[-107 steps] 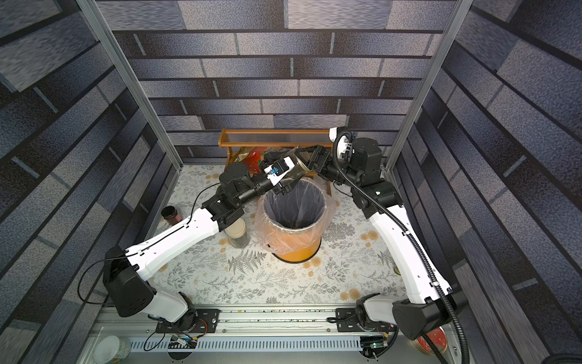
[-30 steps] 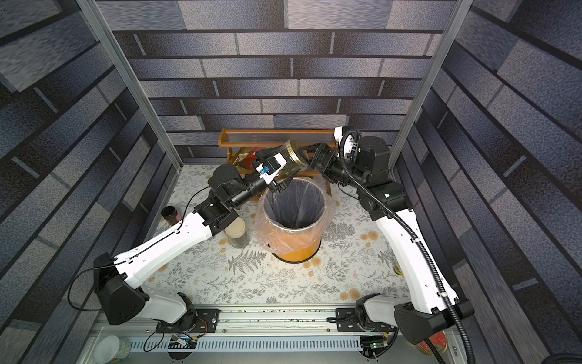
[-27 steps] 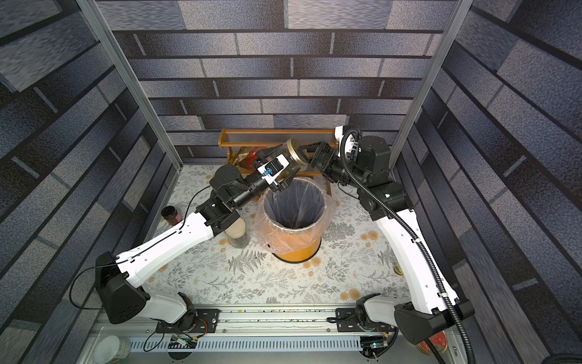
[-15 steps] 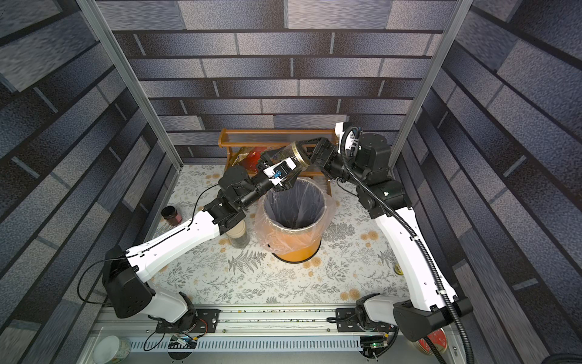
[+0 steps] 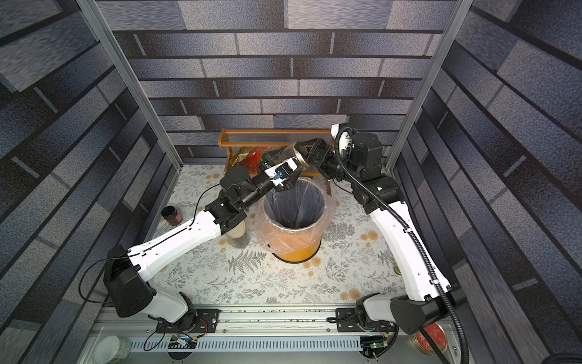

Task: Empty moldy tea leaves from jars
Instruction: Unscrew the lid from the jar.

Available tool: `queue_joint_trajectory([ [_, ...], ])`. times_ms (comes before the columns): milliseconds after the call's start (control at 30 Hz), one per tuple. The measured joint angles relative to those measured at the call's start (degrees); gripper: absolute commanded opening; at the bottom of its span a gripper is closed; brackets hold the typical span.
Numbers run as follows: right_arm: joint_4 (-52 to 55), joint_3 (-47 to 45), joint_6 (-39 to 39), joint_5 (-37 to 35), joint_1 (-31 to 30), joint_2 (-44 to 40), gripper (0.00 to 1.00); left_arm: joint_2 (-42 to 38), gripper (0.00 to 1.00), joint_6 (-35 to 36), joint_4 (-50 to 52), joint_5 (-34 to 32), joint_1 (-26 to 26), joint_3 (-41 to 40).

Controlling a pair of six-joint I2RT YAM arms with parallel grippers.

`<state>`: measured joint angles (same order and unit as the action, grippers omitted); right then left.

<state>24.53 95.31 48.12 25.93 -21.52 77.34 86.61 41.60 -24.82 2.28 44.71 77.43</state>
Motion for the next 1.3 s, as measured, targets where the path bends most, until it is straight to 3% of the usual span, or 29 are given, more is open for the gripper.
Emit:
queue_joint_trajectory([
  [400,-0.44,0.28,0.11,0.07,-0.02,0.79,0.94,0.37,0.35,0.00,0.33,0.02,-0.07,0.28],
  [633,-0.61,0.98,1.29,0.00,-0.02,2.19,0.99,1.22,0.34,0.92,-0.81,-0.04,-0.07,0.28],
  [1300,0.98,2.89,3.61,-2.89,0.00,3.54,0.99,7.56,0.34,20.70,-10.88,-3.74,-0.04,2.34],
])
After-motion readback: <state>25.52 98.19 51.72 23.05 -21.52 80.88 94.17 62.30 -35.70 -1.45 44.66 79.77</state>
